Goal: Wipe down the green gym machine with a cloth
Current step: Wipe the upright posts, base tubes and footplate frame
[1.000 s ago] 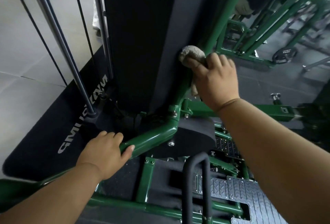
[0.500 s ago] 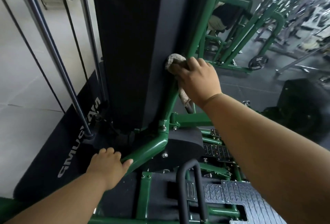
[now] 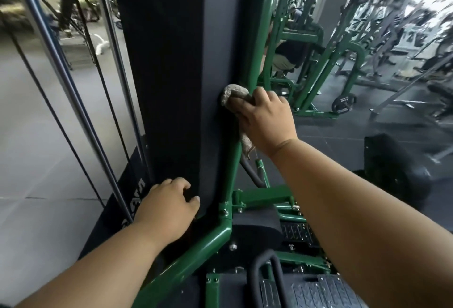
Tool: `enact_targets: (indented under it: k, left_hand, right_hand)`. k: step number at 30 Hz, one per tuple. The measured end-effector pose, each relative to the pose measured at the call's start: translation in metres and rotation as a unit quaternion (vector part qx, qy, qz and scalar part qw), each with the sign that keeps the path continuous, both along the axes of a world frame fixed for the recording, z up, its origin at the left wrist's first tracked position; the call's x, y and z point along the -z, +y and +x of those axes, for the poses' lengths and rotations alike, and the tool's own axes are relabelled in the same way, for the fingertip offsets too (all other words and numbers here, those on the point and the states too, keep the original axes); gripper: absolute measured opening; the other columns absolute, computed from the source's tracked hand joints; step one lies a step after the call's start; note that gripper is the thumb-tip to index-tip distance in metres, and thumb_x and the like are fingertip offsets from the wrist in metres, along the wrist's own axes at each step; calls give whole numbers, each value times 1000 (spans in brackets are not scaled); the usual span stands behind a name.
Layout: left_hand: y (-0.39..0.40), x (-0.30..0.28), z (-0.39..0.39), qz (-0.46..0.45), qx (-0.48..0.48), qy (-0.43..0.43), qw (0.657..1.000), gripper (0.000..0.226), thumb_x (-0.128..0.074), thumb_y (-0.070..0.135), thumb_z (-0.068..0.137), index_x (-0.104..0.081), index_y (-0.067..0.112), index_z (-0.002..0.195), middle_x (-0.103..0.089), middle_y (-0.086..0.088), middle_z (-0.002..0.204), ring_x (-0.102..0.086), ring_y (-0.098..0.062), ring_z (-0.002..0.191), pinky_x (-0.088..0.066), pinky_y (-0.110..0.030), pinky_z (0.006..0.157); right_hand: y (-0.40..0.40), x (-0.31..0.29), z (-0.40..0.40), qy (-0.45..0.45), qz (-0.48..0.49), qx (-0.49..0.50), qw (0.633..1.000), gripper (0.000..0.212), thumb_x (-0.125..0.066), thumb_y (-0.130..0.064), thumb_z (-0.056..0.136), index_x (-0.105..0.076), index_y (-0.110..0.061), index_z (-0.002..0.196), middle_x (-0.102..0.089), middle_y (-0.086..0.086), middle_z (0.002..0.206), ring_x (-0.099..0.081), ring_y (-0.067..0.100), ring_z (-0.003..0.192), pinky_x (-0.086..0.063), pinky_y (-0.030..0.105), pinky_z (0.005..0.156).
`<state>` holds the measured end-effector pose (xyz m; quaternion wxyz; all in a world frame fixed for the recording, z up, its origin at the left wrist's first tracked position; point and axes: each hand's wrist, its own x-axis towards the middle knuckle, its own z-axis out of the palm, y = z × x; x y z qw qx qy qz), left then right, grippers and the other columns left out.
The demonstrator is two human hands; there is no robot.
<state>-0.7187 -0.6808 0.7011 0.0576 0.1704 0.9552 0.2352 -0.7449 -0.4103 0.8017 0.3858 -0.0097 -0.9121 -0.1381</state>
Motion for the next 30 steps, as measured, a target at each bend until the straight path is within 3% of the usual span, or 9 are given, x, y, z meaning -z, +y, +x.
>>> enact_targets:
  k: [6,13,17,21,25,30]
  left_hand:
    - [-8,-74,-3,13,-41,58,997,59,-58,60,97,-51,30,147,-61,7,133,-59,-17,119,-54,-39,100]
    - [15,-150,-11,54,-84,151,984,65,-60,57,96,-45,27,152,-48,0,150,-50,-25,137,-46,-45,113]
    - [29,-186,-14,74,-98,208,970,74,-64,56,94,-38,27,156,-37,1,156,-45,-26,141,-43,-43,116]
    - [39,-223,-22,133,-140,206,959,79,-67,57,90,-36,27,156,-28,-3,161,-53,-29,133,-49,-47,110]
    - [44,-249,-24,120,-157,204,959,100,-68,58,90,-7,37,166,3,4,176,-39,-32,151,-45,-46,116]
    - [47,-258,-26,75,-138,137,978,116,-71,50,90,18,42,163,26,2,173,-56,-33,138,-59,-43,95]
  right_hand:
    - [0,-70,-1,42,-24,-16,999,32,-68,-38,92,-70,-41,124,-57,9,92,-58,36,75,-45,42,65]
    - [9,-140,-3,81,-14,-39,996,34,-62,-43,97,-65,-43,131,-58,9,97,-59,37,79,-41,39,65]
    - [12,-147,-5,46,-19,-51,997,38,-64,-39,95,-64,-41,132,-58,9,98,-60,38,83,-43,39,66]
    - [20,-121,-5,-2,5,-72,997,42,-68,-26,88,-66,-37,128,-56,8,96,-58,36,79,-48,42,63]
    - [25,-111,-1,-33,57,-94,993,45,-67,-26,87,-67,-40,130,-57,5,94,-59,34,77,-48,41,63]
    - [24,-193,-6,71,-12,-88,994,40,-58,-33,98,-58,-41,137,-60,11,98,-62,40,78,-38,39,61]
